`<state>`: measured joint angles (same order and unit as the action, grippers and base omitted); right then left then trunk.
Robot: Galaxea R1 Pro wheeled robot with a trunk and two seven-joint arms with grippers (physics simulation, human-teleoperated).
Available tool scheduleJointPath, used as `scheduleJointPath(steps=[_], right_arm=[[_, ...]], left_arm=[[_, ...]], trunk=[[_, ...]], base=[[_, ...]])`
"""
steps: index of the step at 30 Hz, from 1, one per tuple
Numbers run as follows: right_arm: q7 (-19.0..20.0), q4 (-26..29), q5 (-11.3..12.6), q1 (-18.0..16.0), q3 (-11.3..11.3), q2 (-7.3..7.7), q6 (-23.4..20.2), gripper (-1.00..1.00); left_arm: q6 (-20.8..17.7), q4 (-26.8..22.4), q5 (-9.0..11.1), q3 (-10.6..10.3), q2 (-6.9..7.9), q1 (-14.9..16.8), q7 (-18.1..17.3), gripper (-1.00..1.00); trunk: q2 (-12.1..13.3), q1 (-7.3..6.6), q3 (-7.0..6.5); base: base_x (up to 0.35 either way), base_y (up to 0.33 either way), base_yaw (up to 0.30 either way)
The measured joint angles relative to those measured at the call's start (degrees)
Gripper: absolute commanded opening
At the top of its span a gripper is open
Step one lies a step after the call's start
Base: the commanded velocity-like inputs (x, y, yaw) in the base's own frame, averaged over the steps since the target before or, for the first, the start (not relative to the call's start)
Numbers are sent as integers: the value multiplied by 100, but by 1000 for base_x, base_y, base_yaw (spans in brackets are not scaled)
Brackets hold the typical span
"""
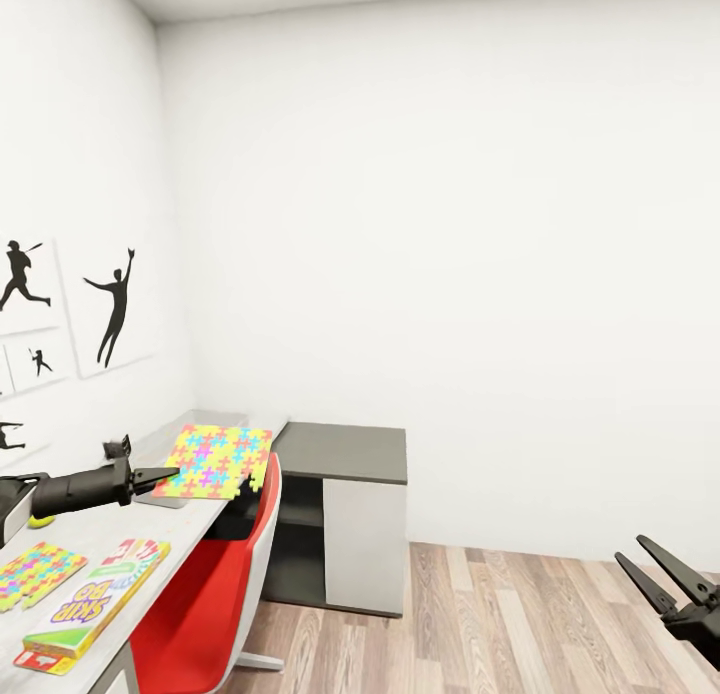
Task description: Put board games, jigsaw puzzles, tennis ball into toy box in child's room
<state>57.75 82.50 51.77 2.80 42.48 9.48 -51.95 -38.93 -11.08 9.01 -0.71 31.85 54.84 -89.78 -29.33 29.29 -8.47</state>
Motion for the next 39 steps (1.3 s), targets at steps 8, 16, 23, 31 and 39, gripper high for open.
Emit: scheduleJointPath(steps=[8,16,23,31,39], right_arm=[[-125,42,-12,0,-211,6,-42,100],[-153,222,-18,0,-358,7,-80,100],[-163,227,-16,-8,-495,22,-88,100],[-174,207,-17,-8,-520,21,-89,100],[-201,236,-19,-9,-527,15,-85,100]], left_arm=[[-7,0,-3,-5,3,0,0,-100],[-9,0,-4,-12,-1,0,0,-100],[-10,0,-6,-23,0,0,0,-100],[42,1,-7,-18,4,-1,1,-100],[43,8,11,-10,13,-1,1,-100]], trunk=[[321,-176,-144],[643,-352,-287],[645,-352,-245],[644,-354,-174],[644,-355,-131]], base=[[0,0,0],[0,0,0],[0,0,0],[76,-43,0],[242,-168,0]])
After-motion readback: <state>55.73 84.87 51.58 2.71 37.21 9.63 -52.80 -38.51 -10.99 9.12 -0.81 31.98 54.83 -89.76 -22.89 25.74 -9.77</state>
